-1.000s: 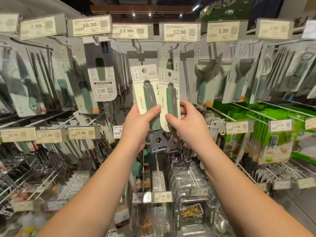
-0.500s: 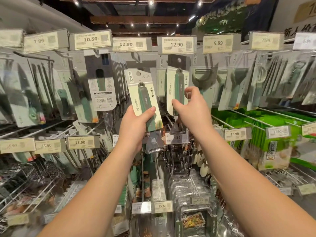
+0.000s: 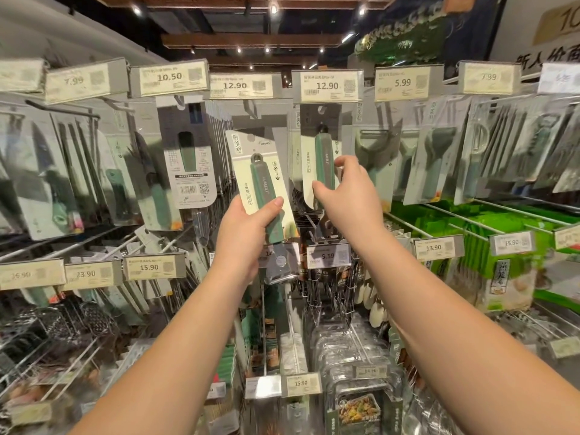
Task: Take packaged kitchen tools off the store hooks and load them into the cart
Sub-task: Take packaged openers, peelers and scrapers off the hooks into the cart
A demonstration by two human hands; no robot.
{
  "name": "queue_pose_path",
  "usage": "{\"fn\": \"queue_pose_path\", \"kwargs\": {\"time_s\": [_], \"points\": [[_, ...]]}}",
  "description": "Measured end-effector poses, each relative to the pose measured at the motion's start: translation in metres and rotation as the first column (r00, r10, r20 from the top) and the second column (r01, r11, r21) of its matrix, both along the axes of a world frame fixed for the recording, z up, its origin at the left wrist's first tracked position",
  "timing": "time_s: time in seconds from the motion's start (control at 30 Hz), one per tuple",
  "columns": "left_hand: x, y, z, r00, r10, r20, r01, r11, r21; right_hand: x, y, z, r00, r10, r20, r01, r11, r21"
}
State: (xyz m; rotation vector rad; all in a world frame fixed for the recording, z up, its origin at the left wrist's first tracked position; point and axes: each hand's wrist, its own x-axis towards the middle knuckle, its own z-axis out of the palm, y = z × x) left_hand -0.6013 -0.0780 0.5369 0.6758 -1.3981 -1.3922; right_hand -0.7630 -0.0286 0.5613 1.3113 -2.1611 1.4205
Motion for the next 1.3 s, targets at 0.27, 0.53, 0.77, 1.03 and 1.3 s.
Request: {"fn": "queue_pose_path", "kwargs": {"time_s": [0.27, 0.53, 0.77, 1.03, 1.3], "points": [[-0.001, -0.002, 0.002, 1.0, -0.009, -0.003, 0.009, 1.0, -0.022, -0.01, -0.028, 0.0, 1.0, -0.022, -0.007, 0.022, 0.998, 0.052], [-0.004, -0.001, 0.006, 0.998, -0.048, -0.034, 0.047, 0.999, -0.026, -0.02, -0.064, 0.007, 0.998, -0.048, 0.048, 0.042, 0.993, 0.114], [-0.005, -0.004, 0.008, 0.999, -0.039, -0.031, 0.038, 0.999, -0.032, -0.028, -0.081, 0.008, 0.996, -0.08, 0.05, 0.071, 0.982, 0.172], [-0.006, -0.007, 0.008, 0.998, -0.042, -0.047, 0.042, 0.999, -0.019, -0.033, -0.092, 0.008, 0.996, -0.093, 0.016, 0.087, 0.971, 0.223], [-0.01, -0.009, 0.006, 0.998, -0.058, -0.037, 0.058, 0.998, -0.016, -0.027, -0.075, 0.005, 0.995, -0.057, 0.078, 0.041, 0.981, 0.189]]}}
